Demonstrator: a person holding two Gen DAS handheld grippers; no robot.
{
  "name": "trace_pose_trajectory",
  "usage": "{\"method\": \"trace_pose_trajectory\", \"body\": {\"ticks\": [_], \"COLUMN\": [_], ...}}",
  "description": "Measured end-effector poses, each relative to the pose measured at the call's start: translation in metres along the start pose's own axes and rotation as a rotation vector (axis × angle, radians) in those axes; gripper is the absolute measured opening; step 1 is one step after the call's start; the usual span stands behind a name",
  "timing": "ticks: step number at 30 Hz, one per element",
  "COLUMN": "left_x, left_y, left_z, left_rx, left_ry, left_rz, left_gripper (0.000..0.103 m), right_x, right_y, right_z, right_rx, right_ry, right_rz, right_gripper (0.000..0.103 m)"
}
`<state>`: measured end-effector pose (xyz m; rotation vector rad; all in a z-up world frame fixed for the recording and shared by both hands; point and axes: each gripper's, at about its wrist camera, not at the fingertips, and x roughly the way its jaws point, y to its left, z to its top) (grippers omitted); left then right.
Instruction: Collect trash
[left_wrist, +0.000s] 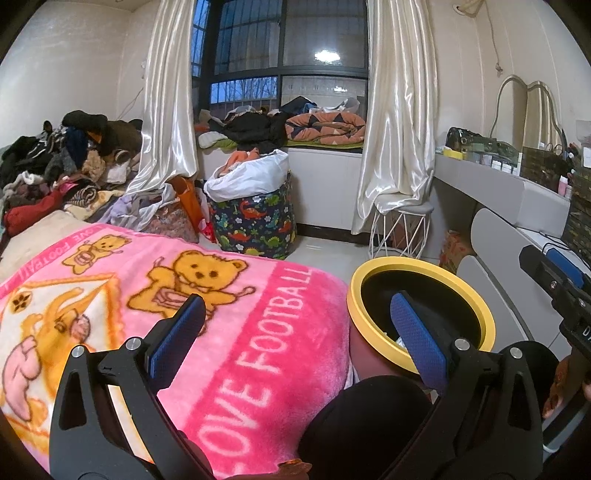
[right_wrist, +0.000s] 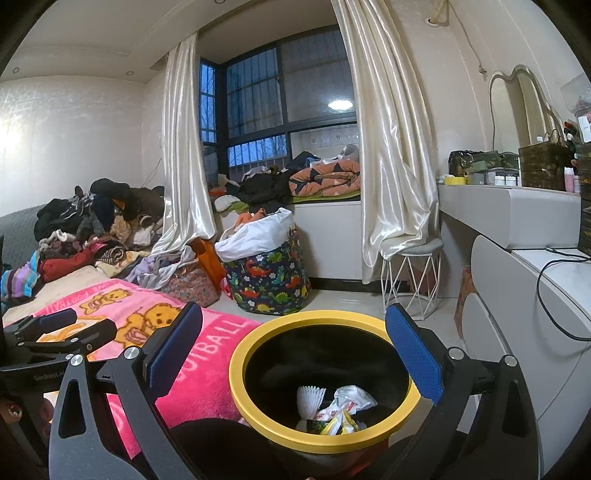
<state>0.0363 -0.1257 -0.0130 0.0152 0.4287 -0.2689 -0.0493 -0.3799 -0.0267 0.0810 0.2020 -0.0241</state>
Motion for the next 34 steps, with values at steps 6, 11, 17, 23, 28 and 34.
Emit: {"method": "trace_pose_trajectory", "body": {"ticks": [6, 11, 17, 23, 28, 34], "left_x": [0.000, 0.000, 0.004, 0.005, -0.007, -0.034], "left_y": [-0.002, -0.001, 0.005, 0.042, 0.136, 0.299], "left_z": [0.001, 0.002, 0.005, 0.000, -0.016, -0.054], "left_rx": [0.003, -0.003, -0.017, -0.092, -0.239, -0.426], "left_ry": [0.001, 0.005, 0.030, 0.055, 0.087, 0.181], "left_rz": [0.005, 0.002, 0.004, 0.080, 0.278, 0.755], "left_gripper": [0.092, 0.092, 0.092, 0.092, 0.092, 0.092], "right_x": [0.000, 0.000, 0.002, 0.021, 0.066, 0.132], "right_y": [0.000, 0.001, 0.008, 0.042, 0.134, 0.317], "right_z": [0.001, 0.000, 0.002, 0.020, 0.036, -0.008], "right_rx": [0.000, -0.002, -0.005, -0.017, -0.066, -0.148], "right_ry": [0.001, 0.011, 0.014, 0.039, 0.159, 0.501], "right_rz": [-0.002, -0.004, 0.004, 0.120, 0.420, 0.875], "right_gripper": [0.097, 0.097, 0.097, 0.097, 0.097, 0.097]}}
